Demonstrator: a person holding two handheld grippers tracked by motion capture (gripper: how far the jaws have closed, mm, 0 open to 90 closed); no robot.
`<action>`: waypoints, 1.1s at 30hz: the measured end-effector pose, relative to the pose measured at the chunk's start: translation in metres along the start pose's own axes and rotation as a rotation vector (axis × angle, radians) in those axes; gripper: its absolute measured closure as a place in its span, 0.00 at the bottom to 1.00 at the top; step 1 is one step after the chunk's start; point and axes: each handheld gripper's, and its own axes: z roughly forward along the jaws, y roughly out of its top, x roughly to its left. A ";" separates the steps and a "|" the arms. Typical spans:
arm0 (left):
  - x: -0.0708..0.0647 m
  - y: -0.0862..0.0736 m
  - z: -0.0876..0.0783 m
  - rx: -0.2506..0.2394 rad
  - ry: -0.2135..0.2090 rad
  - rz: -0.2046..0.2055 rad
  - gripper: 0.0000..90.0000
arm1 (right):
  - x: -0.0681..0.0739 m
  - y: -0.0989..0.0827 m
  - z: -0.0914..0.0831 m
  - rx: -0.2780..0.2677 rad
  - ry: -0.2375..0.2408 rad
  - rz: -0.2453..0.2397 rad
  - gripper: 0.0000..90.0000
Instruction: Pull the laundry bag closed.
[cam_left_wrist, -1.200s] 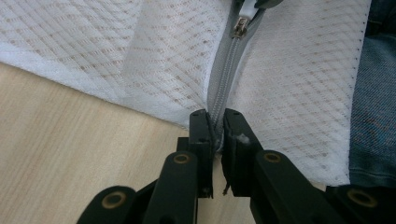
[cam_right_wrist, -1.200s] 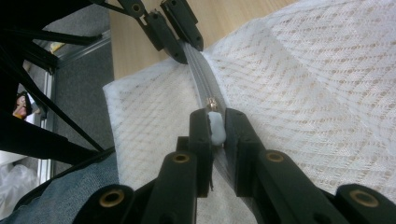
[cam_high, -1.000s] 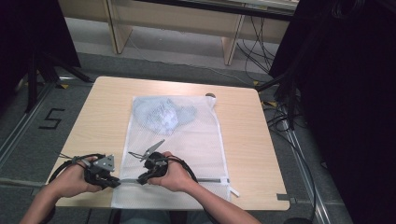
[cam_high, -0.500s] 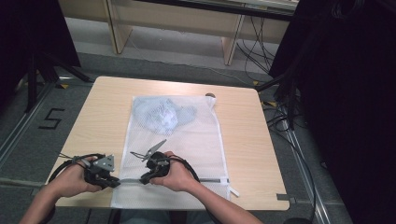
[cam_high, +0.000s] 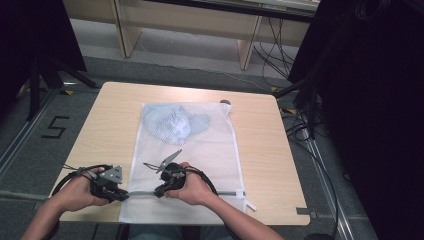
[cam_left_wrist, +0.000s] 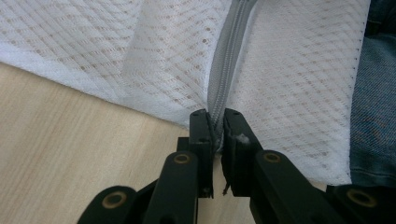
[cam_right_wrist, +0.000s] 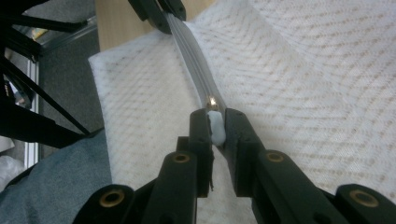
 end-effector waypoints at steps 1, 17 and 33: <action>0.000 0.000 0.000 0.000 0.000 -0.001 0.92 | -0.001 -0.001 -0.001 -0.002 0.003 0.005 0.92; 0.000 0.000 0.000 0.004 -0.004 -0.016 0.92 | -0.003 -0.007 -0.007 0.008 -0.010 0.024 0.92; 0.000 0.000 0.000 -0.005 -0.010 -0.029 0.92 | -0.008 -0.014 -0.014 0.022 -0.039 0.020 0.92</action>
